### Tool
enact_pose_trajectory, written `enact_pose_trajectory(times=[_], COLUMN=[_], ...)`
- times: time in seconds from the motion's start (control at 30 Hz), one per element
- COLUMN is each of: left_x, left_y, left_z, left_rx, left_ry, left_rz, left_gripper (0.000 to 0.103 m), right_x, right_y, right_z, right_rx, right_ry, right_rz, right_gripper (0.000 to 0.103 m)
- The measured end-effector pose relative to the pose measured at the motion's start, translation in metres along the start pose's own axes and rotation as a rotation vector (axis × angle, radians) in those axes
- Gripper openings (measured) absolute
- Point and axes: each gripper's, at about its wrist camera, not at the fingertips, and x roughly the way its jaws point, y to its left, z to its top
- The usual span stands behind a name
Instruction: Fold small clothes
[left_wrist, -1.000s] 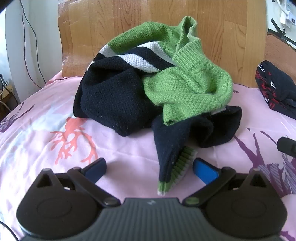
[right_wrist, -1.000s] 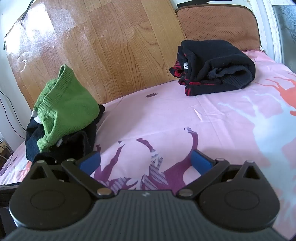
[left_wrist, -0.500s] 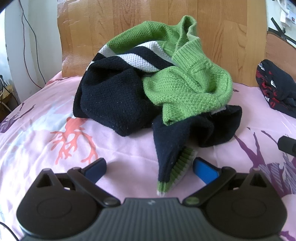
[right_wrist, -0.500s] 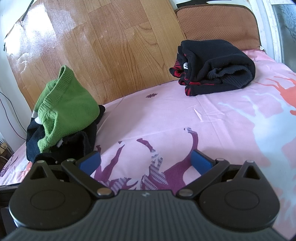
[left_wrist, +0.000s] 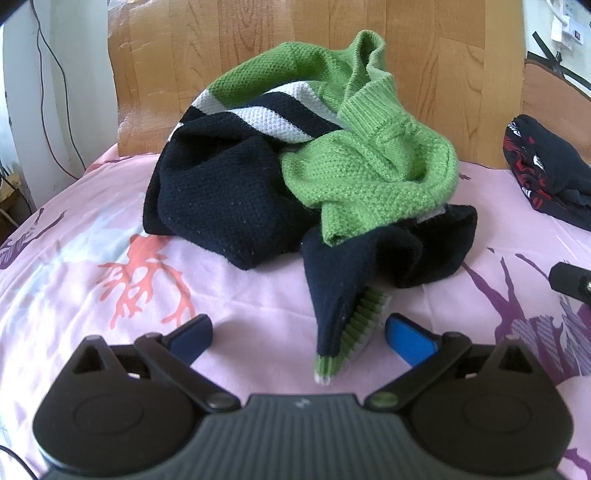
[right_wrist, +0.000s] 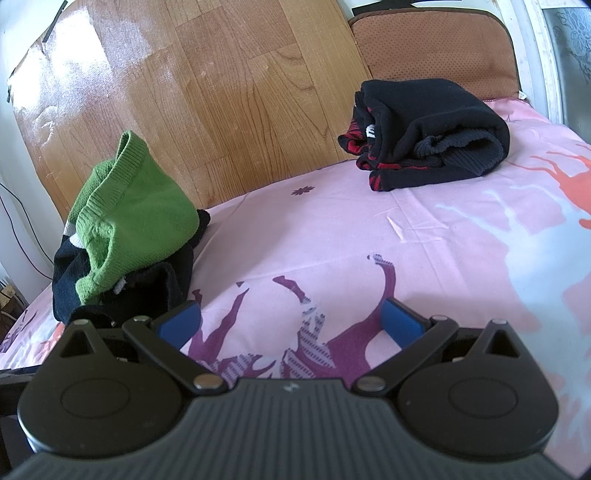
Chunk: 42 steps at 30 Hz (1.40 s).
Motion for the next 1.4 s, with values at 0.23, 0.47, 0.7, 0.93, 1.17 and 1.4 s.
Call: enact_pose_trajectory(times=[0.23,0.47,0.7,0.93,1.17,1.4], left_x=[-0.002,-0.004,-0.014,-0.01,-0.008,-0.005], left_y=[-0.003,0.001,0.015,0.011,0.008,0.003], left_z=[-0.003,-0.004,-0.009,-0.006,-0.006,-0.006], left_rx=[0.005,-0.002,-0.123,-0.107,-0.075,-0.027], left_ry=[-0.01,-0.017,-0.084,-0.054,-0.038,-0.017], left_rz=[0.002,-0.017,0.015,0.031,0.04,0.031], left_gripper=[0.103,0.103,0.103,0.103,0.103,0.103], right_x=[0.0,0.0,0.0,-0.001,0.0,0.0], right_y=[0.0,0.003,0.017,0.022,0.02,0.018], right_z=[-0.001,-0.002,-0.005,-0.007,-0.006,-0.005], right_rx=[-0.003,-0.022,-0.141,-0.186,-0.165,-0.152], right_ry=[0.001,0.007,0.048,0.07,0.068,0.066], right_rz=[-0.002,-0.016,0.05,0.075,0.075,0.071], right_gripper=[0.103,0.103,0.103,0.103,0.103,0.103])
